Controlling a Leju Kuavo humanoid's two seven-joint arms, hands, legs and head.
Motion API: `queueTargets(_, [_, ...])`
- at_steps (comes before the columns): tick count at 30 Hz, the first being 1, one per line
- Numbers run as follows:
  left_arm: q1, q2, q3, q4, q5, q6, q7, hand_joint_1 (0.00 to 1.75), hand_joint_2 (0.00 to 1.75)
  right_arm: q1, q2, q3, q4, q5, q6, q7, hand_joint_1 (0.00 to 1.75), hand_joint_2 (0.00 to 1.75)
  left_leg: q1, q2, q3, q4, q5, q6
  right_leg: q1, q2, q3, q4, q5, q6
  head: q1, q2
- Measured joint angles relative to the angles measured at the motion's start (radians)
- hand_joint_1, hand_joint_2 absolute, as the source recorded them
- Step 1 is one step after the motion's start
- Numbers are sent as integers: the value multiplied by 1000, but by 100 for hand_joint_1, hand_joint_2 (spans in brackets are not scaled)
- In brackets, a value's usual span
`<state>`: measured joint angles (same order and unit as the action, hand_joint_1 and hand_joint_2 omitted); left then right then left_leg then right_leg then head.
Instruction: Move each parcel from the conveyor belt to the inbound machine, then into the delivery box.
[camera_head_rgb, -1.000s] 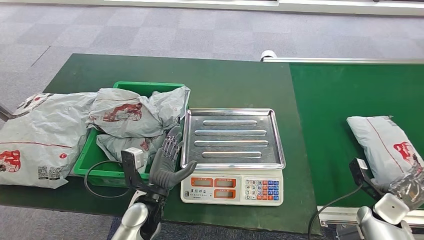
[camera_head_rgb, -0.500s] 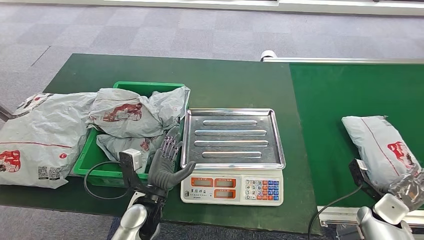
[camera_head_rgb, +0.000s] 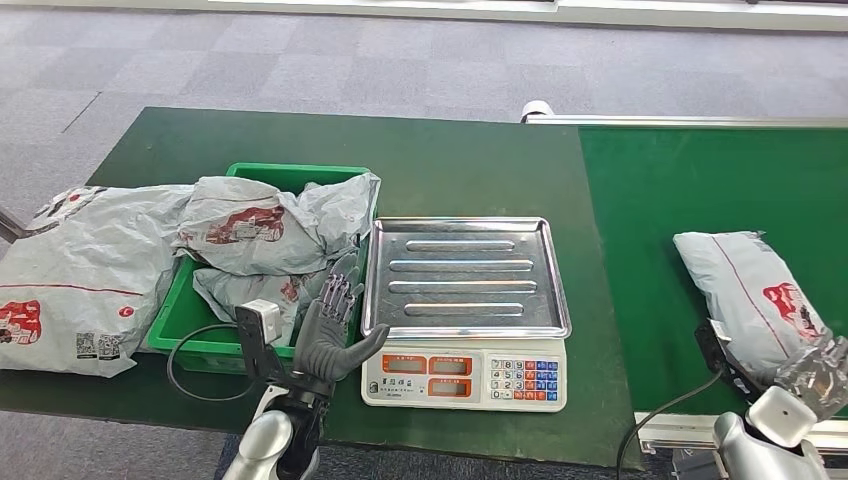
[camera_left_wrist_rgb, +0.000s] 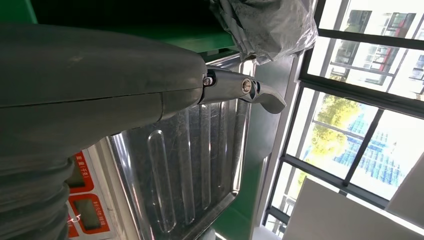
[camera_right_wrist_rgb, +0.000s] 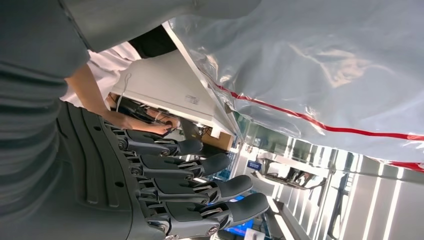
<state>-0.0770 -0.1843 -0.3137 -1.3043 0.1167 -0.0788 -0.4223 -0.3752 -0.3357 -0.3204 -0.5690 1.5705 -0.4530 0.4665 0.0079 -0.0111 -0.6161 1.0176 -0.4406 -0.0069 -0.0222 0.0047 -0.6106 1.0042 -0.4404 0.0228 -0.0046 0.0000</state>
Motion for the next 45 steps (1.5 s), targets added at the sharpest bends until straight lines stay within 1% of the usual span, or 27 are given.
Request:
queueTargets(3, [3,0,4,0,0,0,0,0,175,-7,0,0,3,-3,-1,-8,0,175,0,0,0,0,0,0,0,0,0,0,0,0,0,0])
queueTargets(5, [5,0,6,-3,0,0,0,0,175,-10,0,-2,4,-22,4,-28,0,175,0,0,0,0,0,0,0,0,0,0,0,0,0,0])
queueTargets(9, [8,0,7,-9,0,0,2,0,175,-18,1,-24,12,-91,59,-88,0,175,0,0,0,0,0,0,0,0,0,0,0,0,0,0])
queueTargets(12, [8,0,7,-11,0,-1,3,0,175,-26,1,-41,22,-104,85,-105,0,175,0,0,0,0,0,0,0,0,0,0,0,0,0,0])
queueTargets(34, [9,0,7,-15,0,-2,3,0,175,-43,1,-57,45,-106,93,-108,0,175,0,0,0,0,0,0,0,0,0,0,0,0,0,0])
queueTargets(45, [10,0,8,-16,0,-16,6,0,175,-79,-11,-57,77,-97,135,-118,0,175,-1,0,0,0,0,0,0,0,0,0,0,0,0,0])
